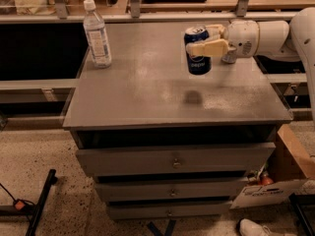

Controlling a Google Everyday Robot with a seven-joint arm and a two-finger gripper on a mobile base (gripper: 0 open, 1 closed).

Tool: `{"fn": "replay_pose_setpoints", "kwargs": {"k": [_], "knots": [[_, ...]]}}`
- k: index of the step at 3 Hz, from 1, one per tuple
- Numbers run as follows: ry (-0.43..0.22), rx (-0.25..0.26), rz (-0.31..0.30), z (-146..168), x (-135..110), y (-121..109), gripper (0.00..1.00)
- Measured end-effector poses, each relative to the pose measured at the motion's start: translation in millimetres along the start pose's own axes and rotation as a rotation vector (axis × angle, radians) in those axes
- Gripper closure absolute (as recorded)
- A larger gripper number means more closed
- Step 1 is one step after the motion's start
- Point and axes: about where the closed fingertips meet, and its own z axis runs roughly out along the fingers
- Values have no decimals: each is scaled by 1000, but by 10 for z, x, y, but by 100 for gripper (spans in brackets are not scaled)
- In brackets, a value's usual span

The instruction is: Place pepsi can upright

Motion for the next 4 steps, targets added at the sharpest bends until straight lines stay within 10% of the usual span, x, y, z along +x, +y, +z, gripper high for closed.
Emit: {"fn": "replay_pose_setpoints", "kwargs": {"k": [2, 4], "knots": [[7, 106, -186, -79, 43, 111, 100], [-37, 198, -86, -133, 325, 78, 100]]}}
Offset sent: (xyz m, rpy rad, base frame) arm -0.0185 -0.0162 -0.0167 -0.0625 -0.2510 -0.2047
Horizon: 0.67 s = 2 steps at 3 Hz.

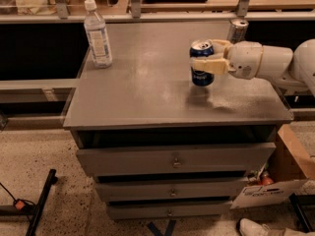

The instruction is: Place pepsi can upright

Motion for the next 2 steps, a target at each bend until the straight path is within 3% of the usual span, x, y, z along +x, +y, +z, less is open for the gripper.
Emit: {"fn": "replay_pose_setpoints", "kwargs": {"k": [2], "knots": [[-11, -20, 75, 1, 137, -13, 58]]}}
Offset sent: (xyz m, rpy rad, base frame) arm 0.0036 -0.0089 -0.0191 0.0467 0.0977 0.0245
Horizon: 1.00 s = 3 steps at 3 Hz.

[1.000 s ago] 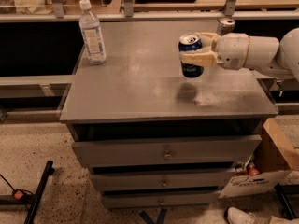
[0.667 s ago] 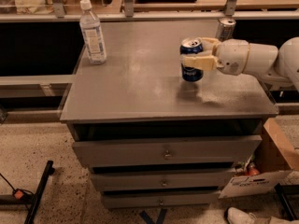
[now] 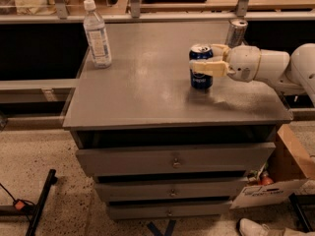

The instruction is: Place pepsi can upright

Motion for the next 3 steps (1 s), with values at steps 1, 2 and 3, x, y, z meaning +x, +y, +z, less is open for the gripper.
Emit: {"fn": "replay_pose_setpoints", "kwargs": {"k": [1, 2, 3], "knots": [[5, -7, 14, -5, 24, -6, 35], [-3, -11, 26, -22, 39, -19, 12], [9, -7, 16, -58, 17, -37, 0]]}}
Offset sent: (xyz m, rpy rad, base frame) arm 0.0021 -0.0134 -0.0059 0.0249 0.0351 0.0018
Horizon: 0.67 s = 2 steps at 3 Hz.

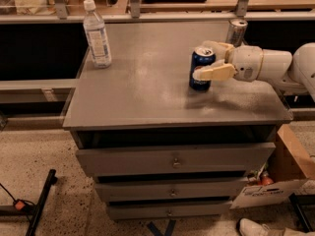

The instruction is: Place pepsi can upright

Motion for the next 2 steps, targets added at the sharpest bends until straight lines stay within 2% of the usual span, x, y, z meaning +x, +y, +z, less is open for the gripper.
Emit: {"fn": "replay_pose_setpoints", "kwargs": {"k": [1, 2], "knots": [[27, 30, -44, -127, -126, -50, 0], [126, 55, -118, -227, -310, -87, 0]]}}
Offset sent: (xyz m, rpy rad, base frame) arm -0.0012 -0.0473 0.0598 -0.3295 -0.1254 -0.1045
